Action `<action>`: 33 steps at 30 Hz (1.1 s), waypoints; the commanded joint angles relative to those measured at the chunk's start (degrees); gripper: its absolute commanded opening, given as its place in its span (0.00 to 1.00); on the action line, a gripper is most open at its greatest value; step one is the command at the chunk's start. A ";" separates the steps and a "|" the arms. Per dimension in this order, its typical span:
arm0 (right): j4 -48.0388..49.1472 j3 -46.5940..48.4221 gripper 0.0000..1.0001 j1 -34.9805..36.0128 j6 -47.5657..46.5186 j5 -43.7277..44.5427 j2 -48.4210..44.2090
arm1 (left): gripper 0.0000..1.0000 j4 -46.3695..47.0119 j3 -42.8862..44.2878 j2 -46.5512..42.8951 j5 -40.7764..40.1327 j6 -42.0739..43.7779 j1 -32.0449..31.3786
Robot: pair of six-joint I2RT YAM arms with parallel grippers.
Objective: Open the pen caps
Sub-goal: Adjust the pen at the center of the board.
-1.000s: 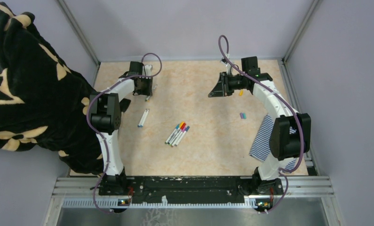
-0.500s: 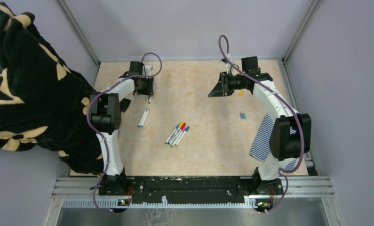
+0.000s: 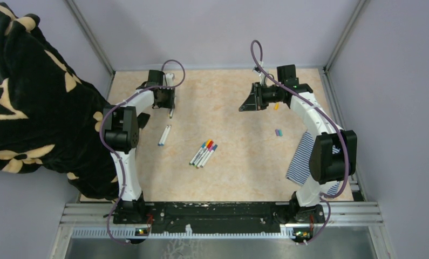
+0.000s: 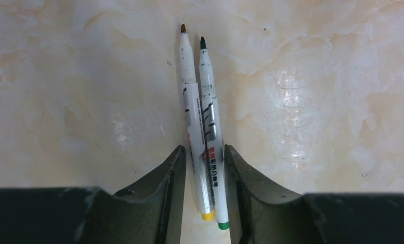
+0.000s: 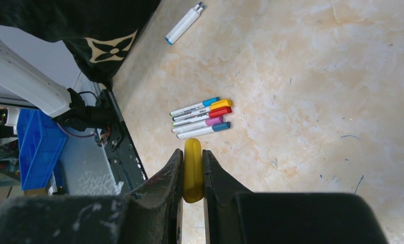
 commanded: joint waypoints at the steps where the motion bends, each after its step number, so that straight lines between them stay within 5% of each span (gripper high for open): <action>1: 2.26 0.43 0.00 0.39 0.04 -0.61 -3.22 | 0.37 -0.87 0.56 2.23 0.03 -0.69 0.15; 33: 3.66 -0.18 0.00 0.33 0.57 2.55 -3.93 | 0.47 -0.35 -0.01 0.62 1.77 -0.65 0.14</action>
